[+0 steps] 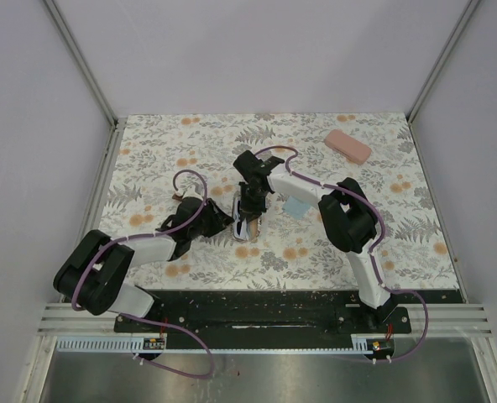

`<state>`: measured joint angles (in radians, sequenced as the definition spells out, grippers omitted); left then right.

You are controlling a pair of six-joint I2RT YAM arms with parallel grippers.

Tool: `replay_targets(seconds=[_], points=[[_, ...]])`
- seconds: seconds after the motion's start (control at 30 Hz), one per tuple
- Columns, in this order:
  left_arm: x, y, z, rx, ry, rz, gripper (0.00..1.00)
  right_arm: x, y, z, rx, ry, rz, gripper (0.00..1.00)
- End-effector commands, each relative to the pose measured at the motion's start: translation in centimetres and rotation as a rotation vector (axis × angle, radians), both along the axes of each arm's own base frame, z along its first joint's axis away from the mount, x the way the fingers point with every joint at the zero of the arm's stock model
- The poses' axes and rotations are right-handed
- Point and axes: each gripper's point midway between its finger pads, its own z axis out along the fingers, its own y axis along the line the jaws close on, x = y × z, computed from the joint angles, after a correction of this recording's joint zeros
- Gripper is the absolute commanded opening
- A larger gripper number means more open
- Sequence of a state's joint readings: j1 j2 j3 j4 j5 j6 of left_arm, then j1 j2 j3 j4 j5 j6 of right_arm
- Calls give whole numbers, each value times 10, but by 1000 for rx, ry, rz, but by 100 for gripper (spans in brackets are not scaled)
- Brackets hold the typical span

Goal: Organize the sunglasses

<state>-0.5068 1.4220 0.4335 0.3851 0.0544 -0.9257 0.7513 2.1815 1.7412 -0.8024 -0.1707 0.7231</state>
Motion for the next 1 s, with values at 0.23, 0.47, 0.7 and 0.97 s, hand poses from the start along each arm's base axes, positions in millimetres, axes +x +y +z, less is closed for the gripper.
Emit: replay_targets(seconds=[0.23,0.47,0.7,0.97], points=[[21,-18,30,-96,-58,-57,36,0,13,12,55,-21,15,17],[23,-24,17,-97,-36,-77,27,6,14,23,58,-47,8,41],[26,-19,12,-75,-31,-70,24,13,8,49,43,-104,12,47],[28,-17,10,-51,-34,-73,23,18,5,102,130,-184,47,52]])
